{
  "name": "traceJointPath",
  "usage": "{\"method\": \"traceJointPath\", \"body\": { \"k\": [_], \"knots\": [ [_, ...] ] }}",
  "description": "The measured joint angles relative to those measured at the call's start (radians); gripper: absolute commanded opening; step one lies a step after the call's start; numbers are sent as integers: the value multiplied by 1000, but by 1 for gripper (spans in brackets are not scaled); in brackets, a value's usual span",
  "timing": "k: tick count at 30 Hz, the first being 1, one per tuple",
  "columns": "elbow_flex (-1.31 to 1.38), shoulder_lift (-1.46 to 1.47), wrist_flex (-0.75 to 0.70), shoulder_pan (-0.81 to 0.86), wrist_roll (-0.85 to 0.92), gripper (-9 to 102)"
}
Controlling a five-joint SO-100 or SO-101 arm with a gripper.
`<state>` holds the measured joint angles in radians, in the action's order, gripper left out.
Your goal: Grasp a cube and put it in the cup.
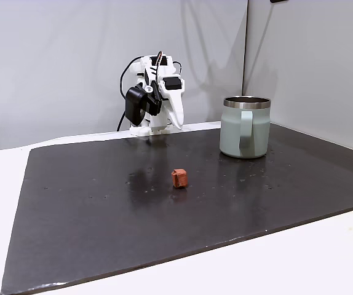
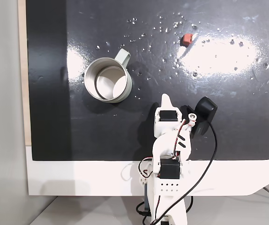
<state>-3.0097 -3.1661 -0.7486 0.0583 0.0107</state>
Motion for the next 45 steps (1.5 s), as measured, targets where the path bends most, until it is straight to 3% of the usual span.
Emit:
{"method": "traceJointPath", "body": {
  "k": [6,14,27,45],
  "knots": [
    [17,0,-9,12,44,0],
    [250,121,-58,6,112,0],
    [764,729,-83,69,51,0],
    [1442,1451,-362,106,-110,0]
  ]
}}
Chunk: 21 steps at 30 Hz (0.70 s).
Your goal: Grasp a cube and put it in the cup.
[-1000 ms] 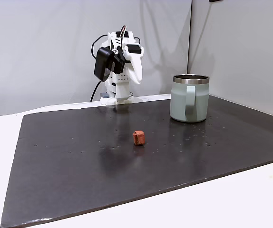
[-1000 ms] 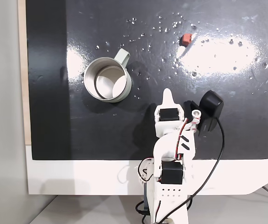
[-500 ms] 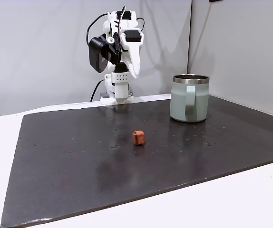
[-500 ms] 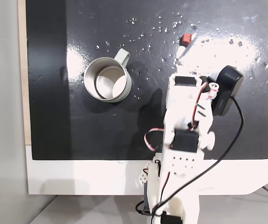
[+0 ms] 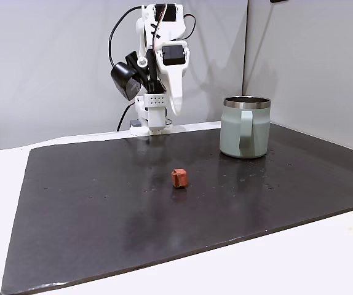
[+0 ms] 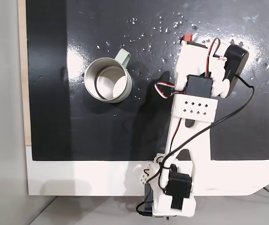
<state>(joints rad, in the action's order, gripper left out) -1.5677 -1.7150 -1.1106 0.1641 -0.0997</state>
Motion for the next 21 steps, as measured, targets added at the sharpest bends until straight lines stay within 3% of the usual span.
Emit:
{"method": "traceJointPath", "body": {
  "k": [21],
  "knots": [
    [560,471,-298,8,-176,0]
  ]
}}
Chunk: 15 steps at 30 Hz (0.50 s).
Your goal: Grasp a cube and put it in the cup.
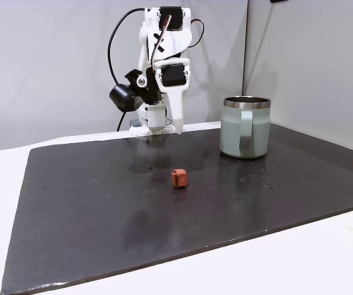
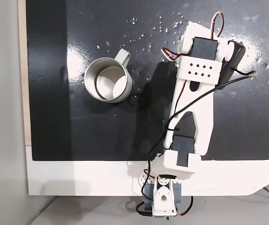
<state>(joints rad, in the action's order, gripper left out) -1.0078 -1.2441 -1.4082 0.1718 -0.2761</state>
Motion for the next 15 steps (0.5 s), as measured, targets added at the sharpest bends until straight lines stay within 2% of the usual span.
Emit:
{"method": "traceJointPath", "body": {
  "k": [8,15],
  "knots": [
    [273,181,-138,0,-14,0],
    [348,225,-160,0,-25,0]
  ]
}}
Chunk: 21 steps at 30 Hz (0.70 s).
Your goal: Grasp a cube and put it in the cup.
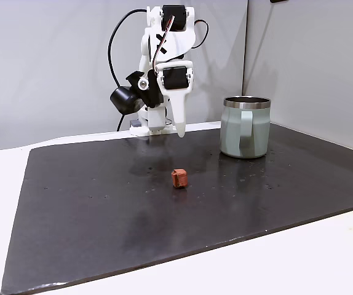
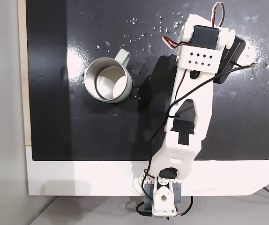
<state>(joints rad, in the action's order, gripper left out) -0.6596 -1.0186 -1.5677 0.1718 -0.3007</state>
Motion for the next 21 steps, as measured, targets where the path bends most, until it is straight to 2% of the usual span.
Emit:
{"method": "traceJointPath", "body": {
  "k": [6,12,21],
  "knots": [
    [20,28,0,0,0,0],
    [20,49,-18,2,-11,23],
    [103,118,-46,20,-12,30]
  ]
}}
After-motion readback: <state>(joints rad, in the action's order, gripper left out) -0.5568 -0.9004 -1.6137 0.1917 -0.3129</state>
